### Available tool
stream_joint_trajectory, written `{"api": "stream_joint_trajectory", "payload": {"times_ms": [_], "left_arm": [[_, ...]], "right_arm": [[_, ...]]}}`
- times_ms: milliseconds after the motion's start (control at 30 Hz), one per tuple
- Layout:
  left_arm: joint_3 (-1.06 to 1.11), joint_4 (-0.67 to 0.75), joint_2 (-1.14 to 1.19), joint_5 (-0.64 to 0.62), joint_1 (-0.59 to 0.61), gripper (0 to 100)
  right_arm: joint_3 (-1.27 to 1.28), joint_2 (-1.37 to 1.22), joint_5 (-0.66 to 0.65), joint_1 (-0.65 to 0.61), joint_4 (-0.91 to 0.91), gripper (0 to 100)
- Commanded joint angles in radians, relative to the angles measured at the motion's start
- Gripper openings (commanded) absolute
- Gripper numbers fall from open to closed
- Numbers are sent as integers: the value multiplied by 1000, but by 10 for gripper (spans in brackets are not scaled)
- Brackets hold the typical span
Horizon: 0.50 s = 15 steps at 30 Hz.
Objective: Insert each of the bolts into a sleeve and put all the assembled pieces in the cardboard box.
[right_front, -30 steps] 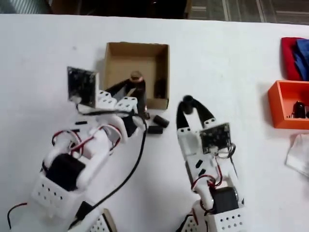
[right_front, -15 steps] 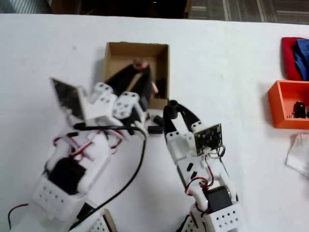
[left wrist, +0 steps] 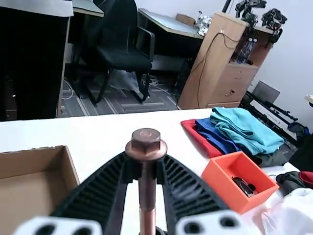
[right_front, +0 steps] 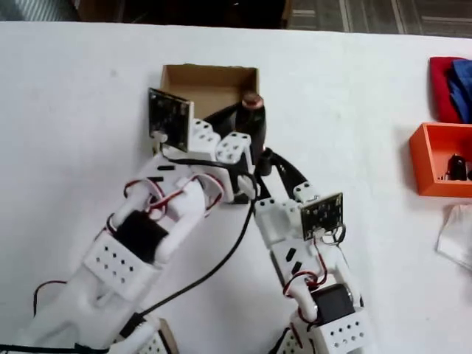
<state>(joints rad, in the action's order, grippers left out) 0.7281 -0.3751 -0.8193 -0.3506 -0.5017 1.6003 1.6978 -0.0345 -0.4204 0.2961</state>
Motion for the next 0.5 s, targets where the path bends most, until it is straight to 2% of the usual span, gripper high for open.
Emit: {"api": "stream_joint_trajectory", "payload": {"times_ms": [0,300,467], "left_arm": [[-62,25,9,-3,-17,24],[-53,20,23,-5,-17,24],[-53,-75,23,-6,-58,24]], "right_arm": [[-11,4,2,-2,-28,21],[-11,4,2,-2,-31,21],[-11,4,2,-2,-33,21]]}}
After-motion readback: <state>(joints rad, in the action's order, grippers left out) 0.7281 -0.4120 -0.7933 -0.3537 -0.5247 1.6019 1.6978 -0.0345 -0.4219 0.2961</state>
